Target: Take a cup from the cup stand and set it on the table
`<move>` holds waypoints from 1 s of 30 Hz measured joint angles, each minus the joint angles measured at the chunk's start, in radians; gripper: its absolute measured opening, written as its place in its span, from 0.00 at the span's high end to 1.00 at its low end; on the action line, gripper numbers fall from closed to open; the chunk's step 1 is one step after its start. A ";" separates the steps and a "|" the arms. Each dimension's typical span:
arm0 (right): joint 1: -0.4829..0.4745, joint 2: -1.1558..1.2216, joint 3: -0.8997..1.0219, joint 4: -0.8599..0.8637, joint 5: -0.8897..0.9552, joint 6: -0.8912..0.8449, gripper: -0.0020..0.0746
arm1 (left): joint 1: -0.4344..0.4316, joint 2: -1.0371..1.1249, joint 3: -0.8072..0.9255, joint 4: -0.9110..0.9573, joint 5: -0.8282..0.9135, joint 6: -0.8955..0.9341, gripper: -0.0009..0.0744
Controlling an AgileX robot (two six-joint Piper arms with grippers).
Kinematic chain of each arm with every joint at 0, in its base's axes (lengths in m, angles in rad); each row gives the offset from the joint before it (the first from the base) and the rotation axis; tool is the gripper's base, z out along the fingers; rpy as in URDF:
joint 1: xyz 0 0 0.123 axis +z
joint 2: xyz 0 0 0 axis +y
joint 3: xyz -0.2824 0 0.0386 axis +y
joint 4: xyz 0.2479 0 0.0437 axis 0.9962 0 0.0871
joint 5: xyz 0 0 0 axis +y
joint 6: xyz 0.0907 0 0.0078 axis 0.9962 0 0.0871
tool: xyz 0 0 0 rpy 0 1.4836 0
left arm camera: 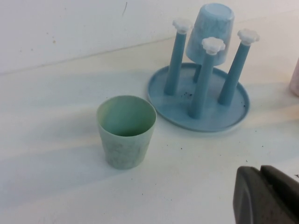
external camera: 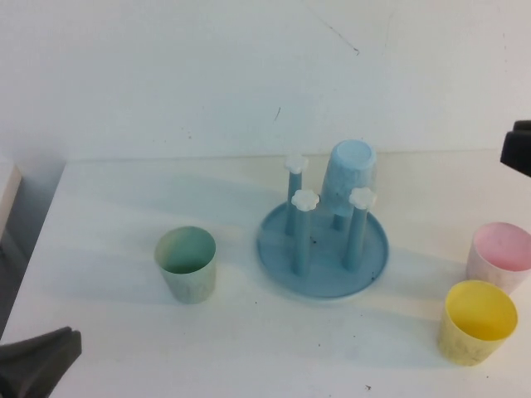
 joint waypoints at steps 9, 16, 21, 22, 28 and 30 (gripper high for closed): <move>0.000 -0.306 0.265 0.093 -0.153 -0.286 0.82 | 0.000 -0.077 0.116 0.016 -0.038 -0.013 0.99; 0.000 -0.506 0.421 0.176 -0.212 -0.393 0.87 | 0.000 -0.077 0.125 0.018 0.018 -0.014 0.99; 0.000 -0.529 0.472 0.185 -0.232 -0.397 0.88 | 0.000 -0.078 0.126 0.018 0.061 -0.015 0.99; 0.000 -0.529 0.476 0.185 -0.234 -0.398 0.88 | 0.000 -0.078 0.126 0.018 0.065 -0.015 0.99; 0.000 -0.529 0.478 0.185 -0.260 -0.398 0.88 | 0.000 -0.078 0.126 0.018 0.079 -0.015 0.99; 0.000 -0.529 0.478 0.185 -0.264 -0.398 0.88 | 0.000 -0.078 0.126 0.018 0.079 -0.015 0.99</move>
